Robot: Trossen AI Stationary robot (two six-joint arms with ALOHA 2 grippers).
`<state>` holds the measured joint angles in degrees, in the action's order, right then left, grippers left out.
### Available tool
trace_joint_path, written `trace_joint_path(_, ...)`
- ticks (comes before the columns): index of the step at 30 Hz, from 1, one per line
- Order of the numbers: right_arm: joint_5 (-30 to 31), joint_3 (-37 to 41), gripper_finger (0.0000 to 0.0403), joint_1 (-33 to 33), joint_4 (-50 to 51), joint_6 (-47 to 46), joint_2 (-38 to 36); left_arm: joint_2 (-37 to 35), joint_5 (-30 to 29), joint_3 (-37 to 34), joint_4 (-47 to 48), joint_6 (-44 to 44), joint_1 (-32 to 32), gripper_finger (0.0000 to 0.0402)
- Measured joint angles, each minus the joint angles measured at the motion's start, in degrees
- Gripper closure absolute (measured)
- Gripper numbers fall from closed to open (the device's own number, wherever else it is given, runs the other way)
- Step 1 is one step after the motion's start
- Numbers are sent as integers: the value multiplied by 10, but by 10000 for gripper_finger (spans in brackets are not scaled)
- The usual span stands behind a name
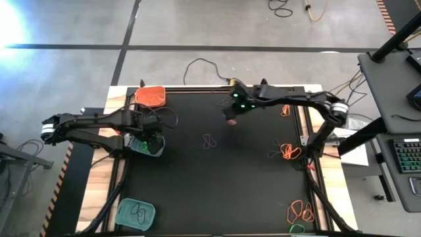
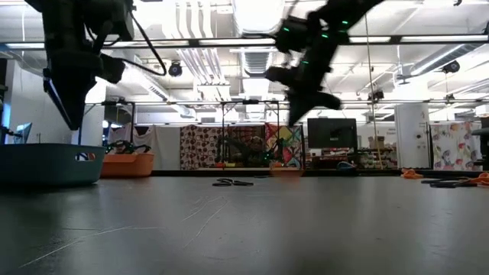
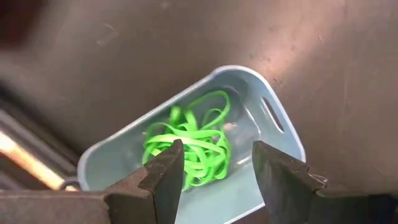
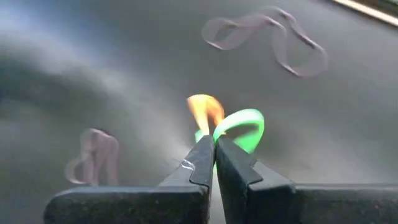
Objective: Sort rubber bands into baskets
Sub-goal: Put the green rubber band into the blue bin
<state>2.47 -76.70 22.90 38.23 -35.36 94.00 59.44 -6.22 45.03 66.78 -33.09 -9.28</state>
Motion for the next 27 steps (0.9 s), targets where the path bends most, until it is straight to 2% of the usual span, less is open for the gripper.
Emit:
trace_joint_path(6,0,-137,394,-56,-1,36,118,-26,-36,25,40,-4,0,228)
trace_joint_path(15,1,-347,394,-88,36,61,311,-87,-38,30,47,-12,0,228)
trace_joint_path(27,0,-549,393,-88,138,60,459,-139,-38,29,31,-67,0,228)
